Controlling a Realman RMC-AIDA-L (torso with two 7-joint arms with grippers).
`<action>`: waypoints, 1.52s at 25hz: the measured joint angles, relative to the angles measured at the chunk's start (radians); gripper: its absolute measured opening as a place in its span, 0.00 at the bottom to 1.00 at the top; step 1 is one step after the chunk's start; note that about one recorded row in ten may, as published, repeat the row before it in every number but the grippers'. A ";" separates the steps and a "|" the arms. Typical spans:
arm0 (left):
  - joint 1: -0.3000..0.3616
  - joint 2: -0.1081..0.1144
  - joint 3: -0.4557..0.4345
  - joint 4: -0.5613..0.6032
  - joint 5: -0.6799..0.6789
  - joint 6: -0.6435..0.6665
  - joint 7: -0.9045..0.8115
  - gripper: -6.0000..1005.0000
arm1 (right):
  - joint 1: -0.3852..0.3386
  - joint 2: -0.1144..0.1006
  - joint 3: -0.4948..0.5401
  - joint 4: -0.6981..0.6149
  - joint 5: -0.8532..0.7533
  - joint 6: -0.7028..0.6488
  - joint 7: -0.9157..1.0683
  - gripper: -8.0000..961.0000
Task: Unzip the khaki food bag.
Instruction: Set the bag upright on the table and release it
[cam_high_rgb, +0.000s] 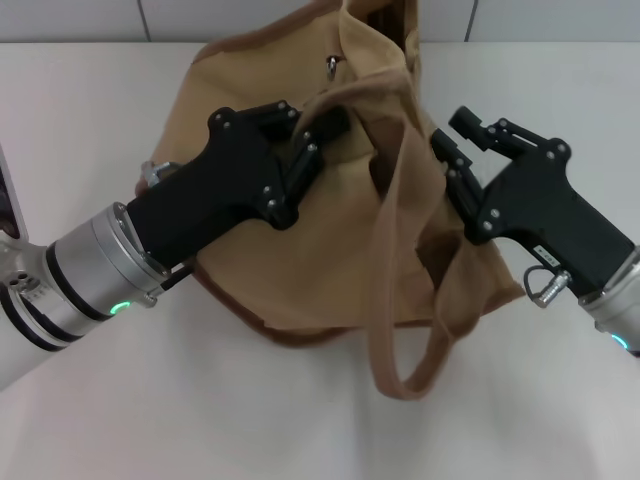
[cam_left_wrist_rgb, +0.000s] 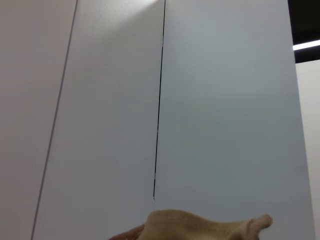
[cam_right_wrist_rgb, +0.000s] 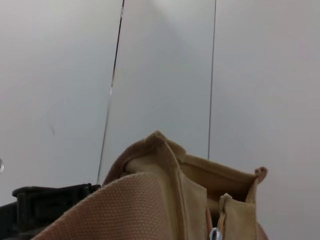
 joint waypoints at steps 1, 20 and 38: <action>-0.003 0.000 0.007 -0.001 0.000 0.000 0.000 0.08 | 0.014 0.001 -0.003 0.001 -0.001 0.017 0.001 0.27; -0.013 0.000 0.037 -0.016 0.002 -0.001 0.001 0.08 | 0.075 0.005 -0.011 0.062 -0.045 0.135 0.010 0.27; -0.015 0.000 0.040 -0.021 0.001 -0.004 0.001 0.08 | 0.053 0.007 0.109 0.070 -0.079 0.166 0.066 0.27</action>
